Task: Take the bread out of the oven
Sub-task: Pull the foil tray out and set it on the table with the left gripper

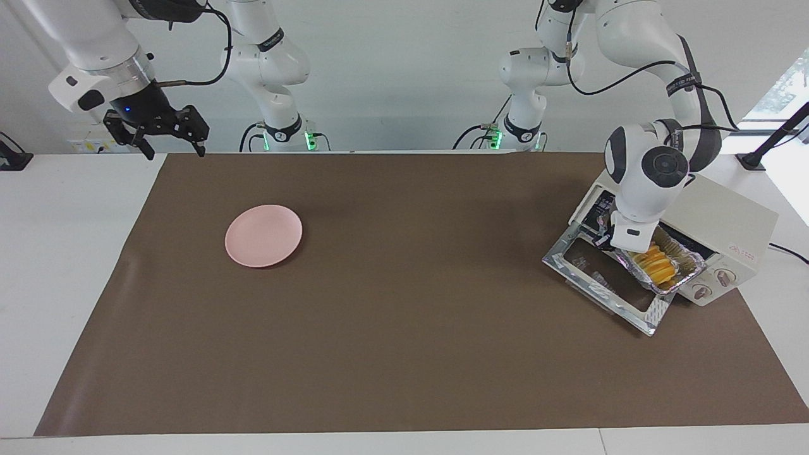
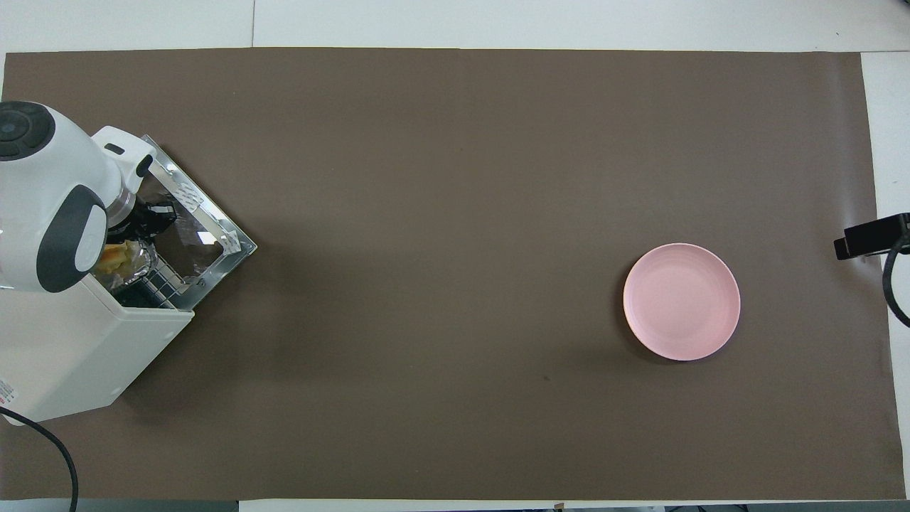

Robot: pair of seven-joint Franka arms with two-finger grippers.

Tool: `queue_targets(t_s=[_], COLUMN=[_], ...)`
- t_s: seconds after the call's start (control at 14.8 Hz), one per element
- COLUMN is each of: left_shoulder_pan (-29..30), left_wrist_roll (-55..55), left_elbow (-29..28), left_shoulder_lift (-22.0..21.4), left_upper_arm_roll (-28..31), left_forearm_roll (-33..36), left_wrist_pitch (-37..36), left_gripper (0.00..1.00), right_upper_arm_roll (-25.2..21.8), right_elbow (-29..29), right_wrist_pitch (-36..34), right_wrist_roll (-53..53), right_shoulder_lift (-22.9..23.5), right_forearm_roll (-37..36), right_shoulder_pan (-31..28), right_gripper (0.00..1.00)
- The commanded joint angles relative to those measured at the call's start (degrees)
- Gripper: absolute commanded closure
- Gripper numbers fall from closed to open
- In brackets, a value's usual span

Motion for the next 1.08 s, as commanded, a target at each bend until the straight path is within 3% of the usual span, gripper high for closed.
queue_targets(t_s=[0.0,0.14,0.27,0.54,0.74,1.01], left_shoulder_pan=[-7.29,-14.58,-20.75,-27.69,-34.64,-35.27], left_wrist_roll=[-0.49,-0.66,-1.63,-2.25,-9.07,-12.0], left_elbow=[8.84,15.71,18.37,14.35,14.86,14.86], left_shoulder_lift=[2.85,5.66,7.16,7.87,12.87,13.67], left_upper_arm_roll=[0.24,0.41,0.58,0.32,0.41,0.41], left_forearm_roll=[1.35,-2.14,-7.94,-12.27,-12.36,-16.14], left_wrist_pitch=[-4.47,-6.68,-6.43,1.27,3.84,5.79], left_gripper=[1.0,1.0,1.0,1.0,1.0,1.0], right_upper_arm_roll=[0.24,0.24,0.24,0.15,0.06,-0.12], right_elbow=[-1.34,-1.34,-1.34,-1.34,-1.34,-1.25], right_wrist_pitch=[-0.86,-0.86,-1.03,-1.91,-1.82,-1.56], right_wrist_roll=[-0.59,-0.5,-0.59,-0.5,-0.5,-0.5], right_shoulder_lift=[-1.35,-1.35,-1.35,-1.35,-1.35,-1.35], right_forearm_roll=[1.01,1.01,1.01,1.01,1.01,1.01], right_shoulder_pan=[-0.66,-0.66,-0.66,-0.92,-1.01,-1.1], right_gripper=[0.0,0.0,0.0,0.0,0.0,0.0])
